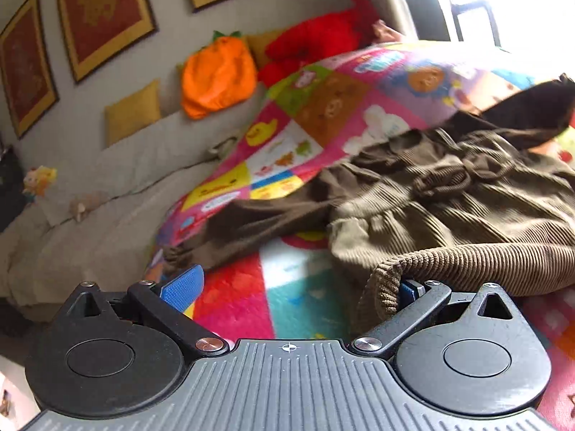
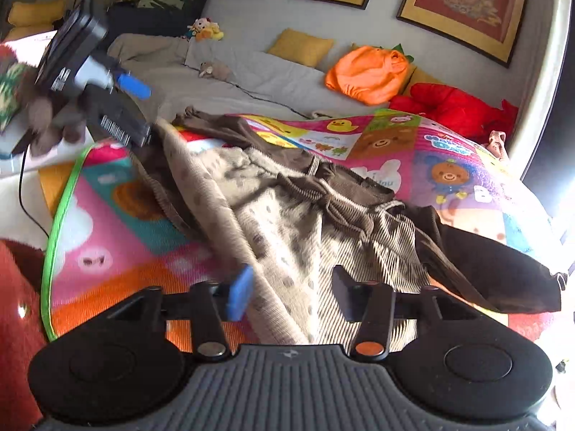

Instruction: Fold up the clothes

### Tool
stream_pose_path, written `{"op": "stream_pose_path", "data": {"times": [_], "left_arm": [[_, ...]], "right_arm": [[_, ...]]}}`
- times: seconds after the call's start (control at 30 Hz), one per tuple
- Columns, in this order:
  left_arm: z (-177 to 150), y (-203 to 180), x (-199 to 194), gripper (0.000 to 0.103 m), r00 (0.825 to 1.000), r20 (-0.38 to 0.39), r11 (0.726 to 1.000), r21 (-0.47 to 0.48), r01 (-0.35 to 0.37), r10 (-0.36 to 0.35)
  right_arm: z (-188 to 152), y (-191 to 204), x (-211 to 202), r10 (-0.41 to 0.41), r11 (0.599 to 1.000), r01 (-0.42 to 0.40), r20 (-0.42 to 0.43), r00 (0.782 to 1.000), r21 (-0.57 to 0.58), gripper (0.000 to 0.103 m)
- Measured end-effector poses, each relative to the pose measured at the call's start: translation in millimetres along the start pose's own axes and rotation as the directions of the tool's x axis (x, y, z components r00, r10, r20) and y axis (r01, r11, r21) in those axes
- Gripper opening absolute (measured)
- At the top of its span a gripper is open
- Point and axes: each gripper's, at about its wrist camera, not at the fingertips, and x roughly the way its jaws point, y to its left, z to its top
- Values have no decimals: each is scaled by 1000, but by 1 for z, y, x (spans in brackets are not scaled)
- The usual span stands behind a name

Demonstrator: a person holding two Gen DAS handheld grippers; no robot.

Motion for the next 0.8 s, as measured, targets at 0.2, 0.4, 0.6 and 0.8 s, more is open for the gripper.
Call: {"op": "stream_pose_path", "data": {"times": [0.2,0.4,0.6,0.8], "left_arm": [[-2,10,5,103,999,-30,999,-33,-14,13],[-15,1,-1,103,998,-54,1000,-12,26,-26],[-39,-21,9,103,991,-126,995,77,63,-53],[-5,-11,-21,103,997,48,982,180,-64,56]], "right_arm": [[-40,-7,17,-211,976,205,-97,973,-70,60],[-33,-58,7,-459,878,462,-51,887,125,60],[-52,-47,26,-379,912,390,-105,919,125,61],[-30,-82,-7,-508,829,486,10,861,276,52]]}}
